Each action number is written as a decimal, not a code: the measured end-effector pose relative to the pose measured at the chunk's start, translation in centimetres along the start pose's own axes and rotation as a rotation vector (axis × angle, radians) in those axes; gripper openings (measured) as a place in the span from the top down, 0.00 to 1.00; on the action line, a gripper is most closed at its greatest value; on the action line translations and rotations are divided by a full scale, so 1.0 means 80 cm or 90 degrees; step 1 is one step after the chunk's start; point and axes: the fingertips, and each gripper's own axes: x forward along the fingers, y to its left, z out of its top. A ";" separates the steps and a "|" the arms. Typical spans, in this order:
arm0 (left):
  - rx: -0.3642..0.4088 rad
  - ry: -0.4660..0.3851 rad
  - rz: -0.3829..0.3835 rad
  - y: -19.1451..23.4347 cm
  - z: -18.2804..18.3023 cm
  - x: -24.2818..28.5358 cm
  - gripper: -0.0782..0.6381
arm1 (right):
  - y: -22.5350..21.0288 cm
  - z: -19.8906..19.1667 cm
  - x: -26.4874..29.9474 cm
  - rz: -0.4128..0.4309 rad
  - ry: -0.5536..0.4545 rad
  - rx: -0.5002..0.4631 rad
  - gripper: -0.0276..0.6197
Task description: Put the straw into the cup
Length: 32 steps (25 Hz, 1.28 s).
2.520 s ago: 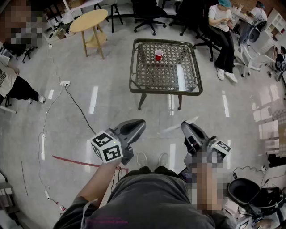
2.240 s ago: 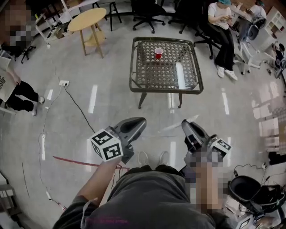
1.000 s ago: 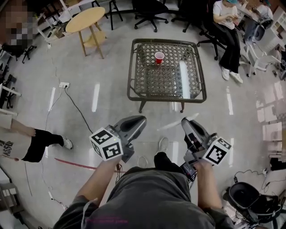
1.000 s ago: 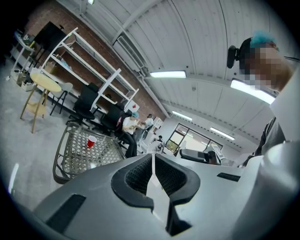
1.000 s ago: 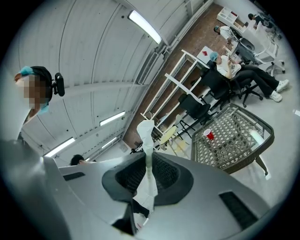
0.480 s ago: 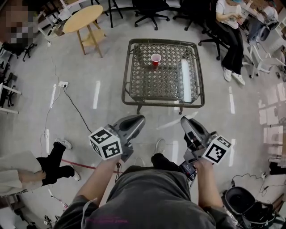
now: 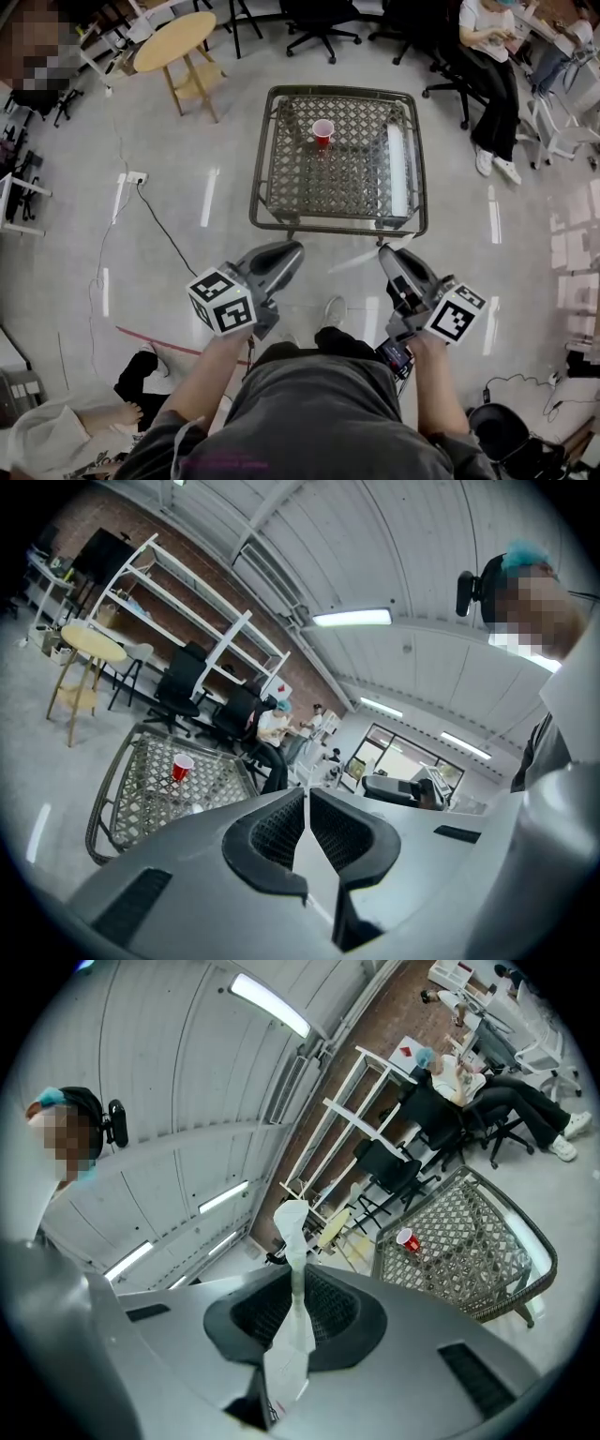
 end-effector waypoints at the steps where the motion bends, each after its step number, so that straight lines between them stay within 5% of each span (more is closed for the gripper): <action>1: 0.000 -0.001 0.003 0.001 0.001 0.004 0.85 | -0.003 0.004 0.000 0.002 0.002 0.000 0.89; 23: -0.017 -0.015 0.050 0.029 -0.003 0.044 0.85 | -0.063 0.032 0.014 0.021 0.035 0.012 0.89; 32: -0.033 -0.013 0.041 0.093 0.029 0.056 0.85 | -0.084 0.047 0.080 0.000 0.044 0.016 0.89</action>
